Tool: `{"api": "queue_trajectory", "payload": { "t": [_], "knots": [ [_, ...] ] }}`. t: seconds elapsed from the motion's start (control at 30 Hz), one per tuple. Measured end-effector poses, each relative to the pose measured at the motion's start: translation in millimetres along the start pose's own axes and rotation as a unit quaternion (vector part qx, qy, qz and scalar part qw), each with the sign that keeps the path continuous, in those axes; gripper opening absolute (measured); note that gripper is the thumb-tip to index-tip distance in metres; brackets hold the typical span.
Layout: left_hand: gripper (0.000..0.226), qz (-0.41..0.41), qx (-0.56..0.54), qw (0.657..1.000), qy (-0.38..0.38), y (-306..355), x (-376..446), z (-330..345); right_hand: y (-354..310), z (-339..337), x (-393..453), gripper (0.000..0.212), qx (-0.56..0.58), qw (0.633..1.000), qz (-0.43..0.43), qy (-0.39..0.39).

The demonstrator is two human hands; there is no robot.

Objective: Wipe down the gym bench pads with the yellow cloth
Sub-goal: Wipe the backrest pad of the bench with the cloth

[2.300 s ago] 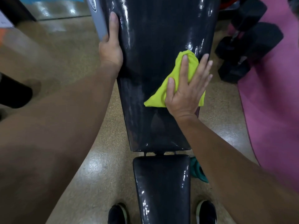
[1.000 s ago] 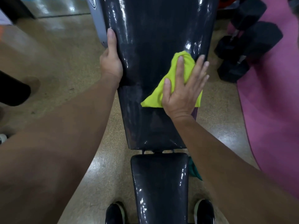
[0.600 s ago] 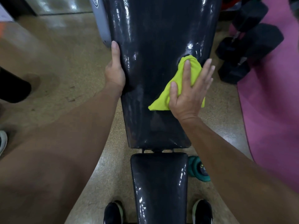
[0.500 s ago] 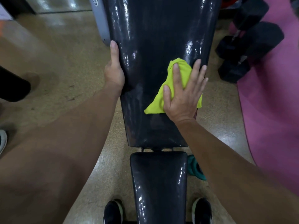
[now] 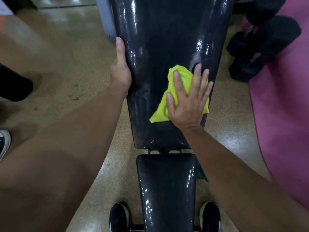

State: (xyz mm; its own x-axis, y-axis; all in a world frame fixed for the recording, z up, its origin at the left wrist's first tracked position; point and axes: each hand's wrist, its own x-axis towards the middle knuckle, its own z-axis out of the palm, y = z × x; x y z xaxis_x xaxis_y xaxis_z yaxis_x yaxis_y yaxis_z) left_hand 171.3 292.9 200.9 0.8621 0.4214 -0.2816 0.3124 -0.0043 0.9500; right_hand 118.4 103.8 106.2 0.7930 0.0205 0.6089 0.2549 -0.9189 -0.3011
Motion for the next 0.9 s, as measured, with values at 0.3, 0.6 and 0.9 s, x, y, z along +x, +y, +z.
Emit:
{"api": "queue_trajectory", "payload": {
  "t": [0.3, 0.6, 0.9],
  "knots": [
    [0.055, 0.011, 0.026, 1.0, 0.004, -3, 1, 2, 7, -3, 10, 0.062, 0.021, 0.994, 0.102, 0.024],
    [0.052, -0.008, 0.032, 0.999, 0.007, 0, -2, 2, 30, -7, 2, 0.059, 0.017, 0.999, 0.031, 0.001],
    [0.053, -0.006, 0.034, 0.999, 0.006, 0, -3, 2, 8, -1, -4, 0.058, -0.009, 1.0, -0.009, 0.0]
  ]
}}
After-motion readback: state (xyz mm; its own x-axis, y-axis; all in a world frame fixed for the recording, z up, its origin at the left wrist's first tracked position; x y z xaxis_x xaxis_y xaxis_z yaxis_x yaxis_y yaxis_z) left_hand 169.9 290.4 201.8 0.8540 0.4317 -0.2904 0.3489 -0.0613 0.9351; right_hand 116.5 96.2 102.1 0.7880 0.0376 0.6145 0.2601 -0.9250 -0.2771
